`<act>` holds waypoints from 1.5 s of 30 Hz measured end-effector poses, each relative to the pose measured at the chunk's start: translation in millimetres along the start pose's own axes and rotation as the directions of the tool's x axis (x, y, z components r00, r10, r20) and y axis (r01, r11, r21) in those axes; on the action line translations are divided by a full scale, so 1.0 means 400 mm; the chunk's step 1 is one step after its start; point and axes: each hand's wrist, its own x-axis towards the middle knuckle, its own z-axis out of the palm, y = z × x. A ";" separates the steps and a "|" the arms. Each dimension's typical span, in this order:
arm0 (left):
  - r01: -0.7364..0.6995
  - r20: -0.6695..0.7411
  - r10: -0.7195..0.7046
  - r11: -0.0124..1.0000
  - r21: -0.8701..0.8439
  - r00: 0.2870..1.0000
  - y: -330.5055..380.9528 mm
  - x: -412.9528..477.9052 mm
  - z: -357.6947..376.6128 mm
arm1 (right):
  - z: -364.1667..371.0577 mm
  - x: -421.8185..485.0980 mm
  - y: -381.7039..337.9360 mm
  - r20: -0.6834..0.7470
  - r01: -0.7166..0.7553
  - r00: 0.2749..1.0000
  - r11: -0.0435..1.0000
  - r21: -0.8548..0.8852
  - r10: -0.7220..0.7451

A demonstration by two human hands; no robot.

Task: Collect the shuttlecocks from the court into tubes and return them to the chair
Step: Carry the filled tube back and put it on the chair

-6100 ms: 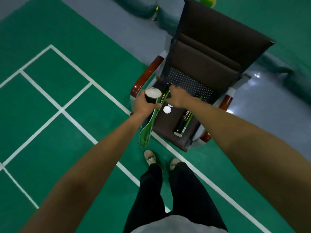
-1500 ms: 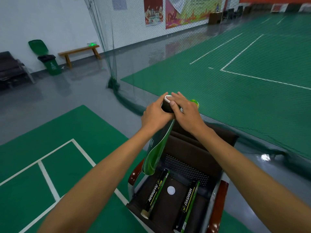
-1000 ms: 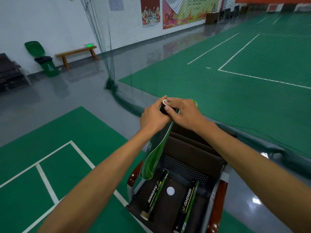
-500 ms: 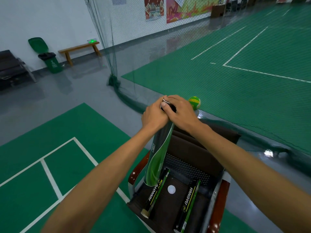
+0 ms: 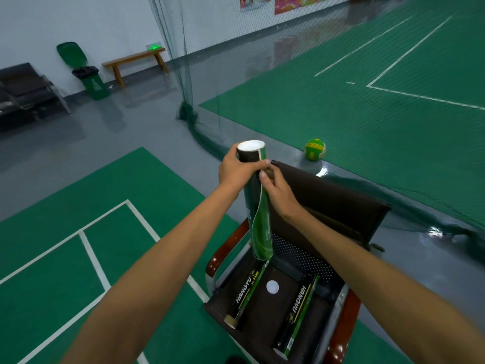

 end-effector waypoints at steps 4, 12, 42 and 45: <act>0.093 -0.035 -0.099 0.987 -0.133 0.995 -0.030 0.053 -0.039 | 0.019 0.029 0.069 0.104 -0.071 0.990 0.971 -0.230 0.097; 0.207 0.014 -0.208 0.959 -0.193 0.978 -0.209 0.174 -0.040 | 0.127 0.108 0.221 -0.012 -0.323 0.944 0.912 -0.252 0.331; 0.197 0.376 -0.705 0.586 0.786 0.602 -1.305 0.130 0.283 | 0.435 0.066 1.071 -0.148 -0.845 0.506 0.454 -0.284 0.850; 0.124 0.352 -0.698 0.533 0.837 0.624 -1.379 0.126 0.328 | 0.427 0.060 1.179 -0.172 -0.882 0.439 0.386 -0.271 0.882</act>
